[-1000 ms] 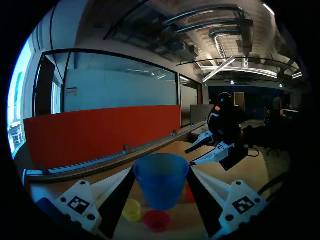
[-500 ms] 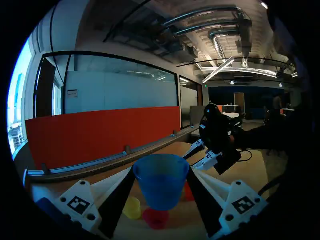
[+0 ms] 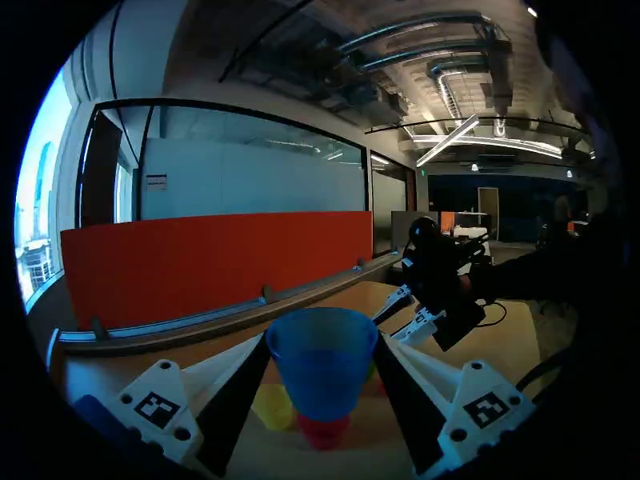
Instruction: Pour water
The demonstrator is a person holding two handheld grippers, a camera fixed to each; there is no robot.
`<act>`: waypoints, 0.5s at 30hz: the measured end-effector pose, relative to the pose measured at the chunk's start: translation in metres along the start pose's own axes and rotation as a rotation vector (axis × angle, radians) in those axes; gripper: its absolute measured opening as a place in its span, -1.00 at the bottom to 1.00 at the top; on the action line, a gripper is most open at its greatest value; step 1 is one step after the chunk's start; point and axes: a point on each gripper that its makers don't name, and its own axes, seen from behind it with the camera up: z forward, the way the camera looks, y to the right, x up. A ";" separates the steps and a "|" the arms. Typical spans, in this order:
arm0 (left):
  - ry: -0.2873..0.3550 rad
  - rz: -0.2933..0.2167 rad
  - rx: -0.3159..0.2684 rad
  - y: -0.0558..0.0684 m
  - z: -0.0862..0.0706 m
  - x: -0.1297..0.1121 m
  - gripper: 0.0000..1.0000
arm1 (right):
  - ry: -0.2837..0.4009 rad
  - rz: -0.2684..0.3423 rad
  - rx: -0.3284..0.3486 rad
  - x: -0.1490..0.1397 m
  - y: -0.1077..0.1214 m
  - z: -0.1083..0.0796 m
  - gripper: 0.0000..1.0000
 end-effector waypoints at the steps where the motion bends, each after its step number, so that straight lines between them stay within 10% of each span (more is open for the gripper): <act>1: 0.000 -0.001 0.003 -0.001 0.000 -0.001 0.75 | -0.003 0.000 0.001 -0.001 0.000 0.001 0.99; 15: -0.001 -0.019 0.034 -0.018 -0.006 -0.012 0.75 | -0.050 0.002 0.003 -0.010 -0.002 0.016 0.99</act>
